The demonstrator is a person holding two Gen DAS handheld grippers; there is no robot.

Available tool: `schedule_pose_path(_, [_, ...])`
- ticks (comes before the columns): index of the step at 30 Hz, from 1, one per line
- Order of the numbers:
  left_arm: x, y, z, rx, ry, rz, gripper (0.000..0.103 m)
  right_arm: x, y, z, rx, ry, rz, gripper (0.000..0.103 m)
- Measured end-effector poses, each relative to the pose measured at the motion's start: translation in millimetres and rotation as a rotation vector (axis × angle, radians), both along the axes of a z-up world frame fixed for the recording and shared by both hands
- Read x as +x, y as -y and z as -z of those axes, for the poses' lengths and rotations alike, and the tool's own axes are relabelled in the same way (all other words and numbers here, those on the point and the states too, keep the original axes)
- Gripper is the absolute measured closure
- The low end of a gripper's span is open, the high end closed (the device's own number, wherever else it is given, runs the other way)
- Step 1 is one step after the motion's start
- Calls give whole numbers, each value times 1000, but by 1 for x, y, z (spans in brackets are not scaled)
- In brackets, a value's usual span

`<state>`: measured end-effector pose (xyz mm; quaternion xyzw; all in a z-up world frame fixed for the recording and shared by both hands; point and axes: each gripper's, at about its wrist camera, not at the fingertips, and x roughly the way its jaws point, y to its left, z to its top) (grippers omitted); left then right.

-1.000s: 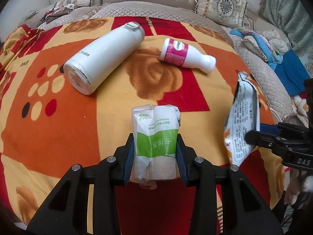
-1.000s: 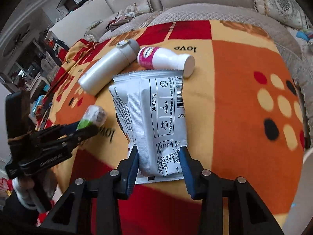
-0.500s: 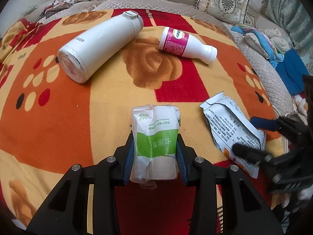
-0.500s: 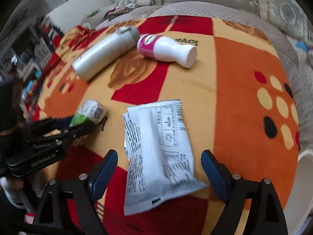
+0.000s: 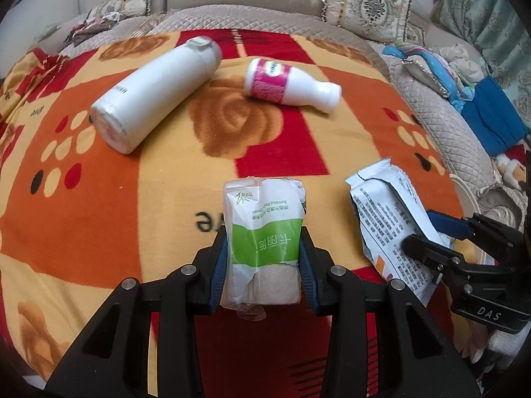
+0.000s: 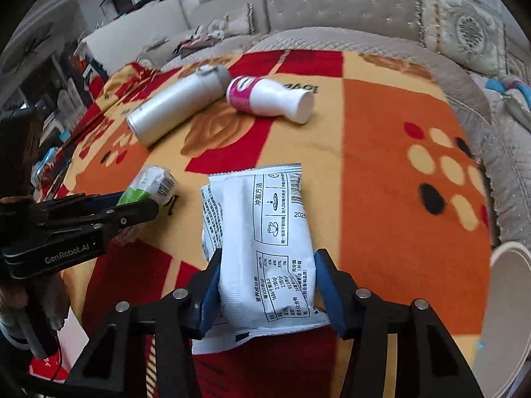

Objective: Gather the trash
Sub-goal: 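Carry the tissue packet and white wrapper over the white bin and open both tools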

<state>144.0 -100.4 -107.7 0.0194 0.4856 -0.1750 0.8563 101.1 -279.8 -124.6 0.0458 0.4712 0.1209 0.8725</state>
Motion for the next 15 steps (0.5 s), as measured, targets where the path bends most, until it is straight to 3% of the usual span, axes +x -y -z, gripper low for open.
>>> schedule_pose_path(15, [-38, 92, -11, 1, 21, 159, 66, -62, 82, -19, 59, 52, 176, 51])
